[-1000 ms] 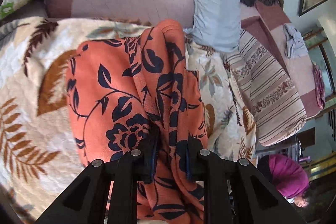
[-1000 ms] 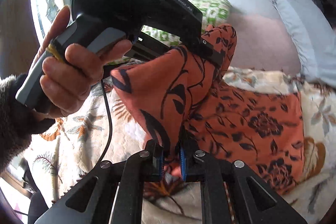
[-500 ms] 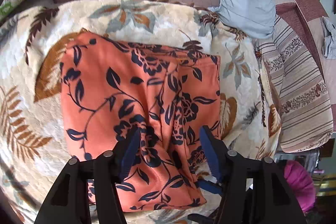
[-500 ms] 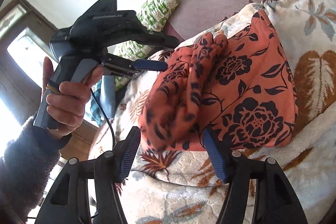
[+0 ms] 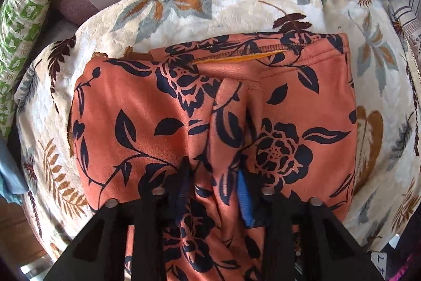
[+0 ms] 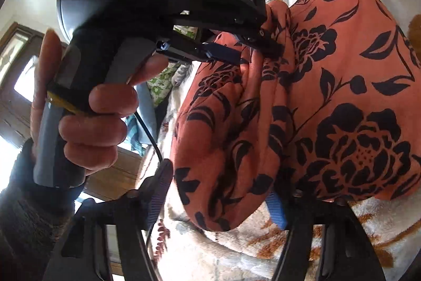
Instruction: Fold small clothes
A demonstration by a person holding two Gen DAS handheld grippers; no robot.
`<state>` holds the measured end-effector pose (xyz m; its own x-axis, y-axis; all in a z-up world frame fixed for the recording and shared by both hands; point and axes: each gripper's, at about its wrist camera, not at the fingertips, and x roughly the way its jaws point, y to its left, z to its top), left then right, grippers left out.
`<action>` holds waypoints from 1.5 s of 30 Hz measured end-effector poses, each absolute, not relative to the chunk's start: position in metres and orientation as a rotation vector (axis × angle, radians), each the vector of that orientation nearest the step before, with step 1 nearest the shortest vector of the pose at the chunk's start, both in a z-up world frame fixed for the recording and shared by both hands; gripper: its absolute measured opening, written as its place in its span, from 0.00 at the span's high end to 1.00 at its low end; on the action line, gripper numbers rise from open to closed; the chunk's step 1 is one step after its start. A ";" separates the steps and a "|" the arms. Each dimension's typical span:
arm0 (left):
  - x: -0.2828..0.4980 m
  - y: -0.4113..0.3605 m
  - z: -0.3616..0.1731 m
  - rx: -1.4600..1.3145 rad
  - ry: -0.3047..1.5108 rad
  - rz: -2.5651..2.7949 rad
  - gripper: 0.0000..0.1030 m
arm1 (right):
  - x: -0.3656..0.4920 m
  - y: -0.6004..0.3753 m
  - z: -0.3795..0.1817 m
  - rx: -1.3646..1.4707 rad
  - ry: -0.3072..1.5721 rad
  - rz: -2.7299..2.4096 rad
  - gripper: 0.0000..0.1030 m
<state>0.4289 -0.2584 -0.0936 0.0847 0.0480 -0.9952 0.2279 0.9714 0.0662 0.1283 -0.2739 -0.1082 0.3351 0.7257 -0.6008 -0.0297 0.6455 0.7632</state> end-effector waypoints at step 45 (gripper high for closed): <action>0.428 -0.140 -0.093 -0.205 1.166 -0.193 0.60 | 0.257 -0.378 -0.108 0.584 1.043 0.198 0.86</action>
<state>0.4278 -0.1398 -0.0929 0.3811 -0.2555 -0.8885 0.0436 0.9650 -0.2588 0.2569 -0.3778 -0.1079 0.5017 0.4224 -0.7549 0.1158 0.8320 0.5425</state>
